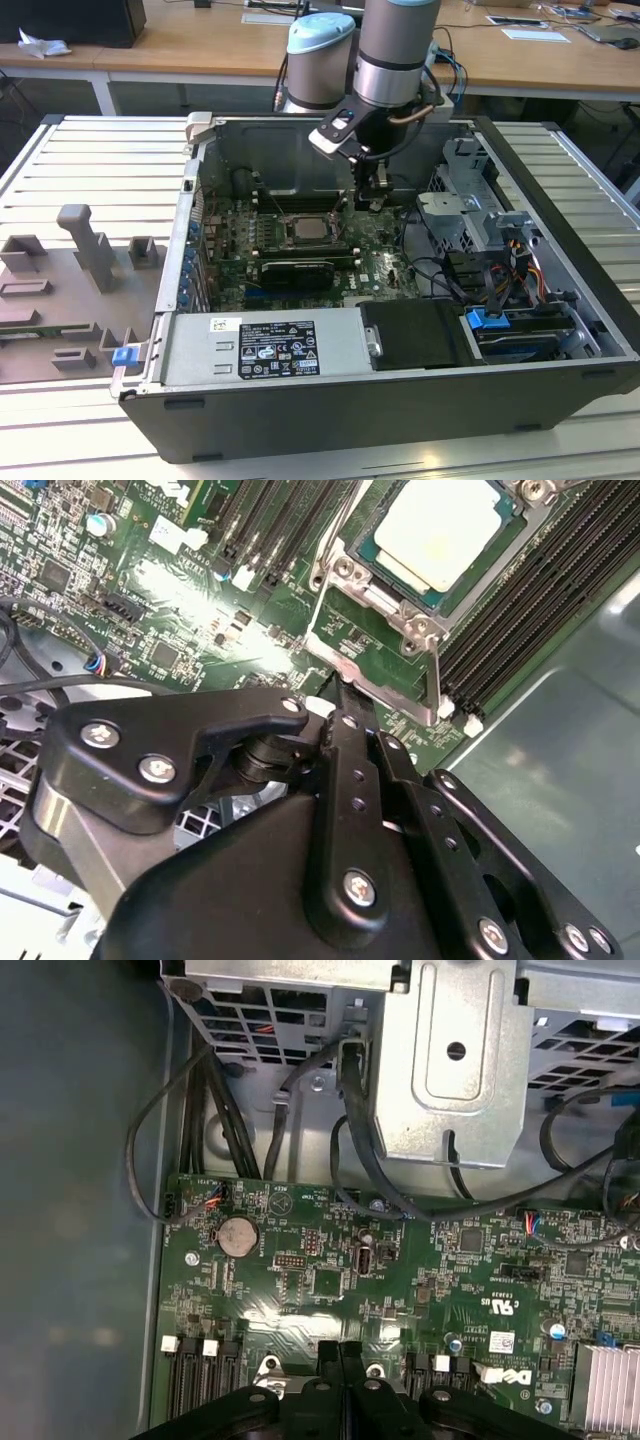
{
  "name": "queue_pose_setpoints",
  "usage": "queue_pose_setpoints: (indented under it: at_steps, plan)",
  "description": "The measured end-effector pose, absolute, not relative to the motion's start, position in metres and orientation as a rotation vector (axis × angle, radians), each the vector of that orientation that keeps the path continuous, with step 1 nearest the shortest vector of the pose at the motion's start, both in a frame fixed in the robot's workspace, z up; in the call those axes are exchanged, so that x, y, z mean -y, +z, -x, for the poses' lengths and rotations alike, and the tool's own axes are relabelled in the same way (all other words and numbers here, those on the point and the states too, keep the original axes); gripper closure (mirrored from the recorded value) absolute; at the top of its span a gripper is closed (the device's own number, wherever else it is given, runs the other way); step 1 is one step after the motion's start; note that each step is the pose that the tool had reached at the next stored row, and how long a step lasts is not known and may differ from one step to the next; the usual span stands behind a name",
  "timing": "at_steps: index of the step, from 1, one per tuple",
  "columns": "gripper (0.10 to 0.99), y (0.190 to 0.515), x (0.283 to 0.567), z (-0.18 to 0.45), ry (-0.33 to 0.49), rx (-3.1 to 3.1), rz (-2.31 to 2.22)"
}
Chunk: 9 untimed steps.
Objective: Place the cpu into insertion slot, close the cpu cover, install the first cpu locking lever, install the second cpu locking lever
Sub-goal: 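Close the cpu cover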
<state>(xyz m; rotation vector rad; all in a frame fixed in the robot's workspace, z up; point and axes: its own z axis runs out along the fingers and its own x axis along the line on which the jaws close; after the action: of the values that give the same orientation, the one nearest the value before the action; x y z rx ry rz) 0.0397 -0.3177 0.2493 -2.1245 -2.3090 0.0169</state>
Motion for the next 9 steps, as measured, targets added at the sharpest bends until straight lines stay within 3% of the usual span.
queue_pose_setpoints:
  at_steps: [9]
  plan:
    - [0.98, 0.2493, 0.3177, -0.0378, 0.017, 2.309, 2.125]
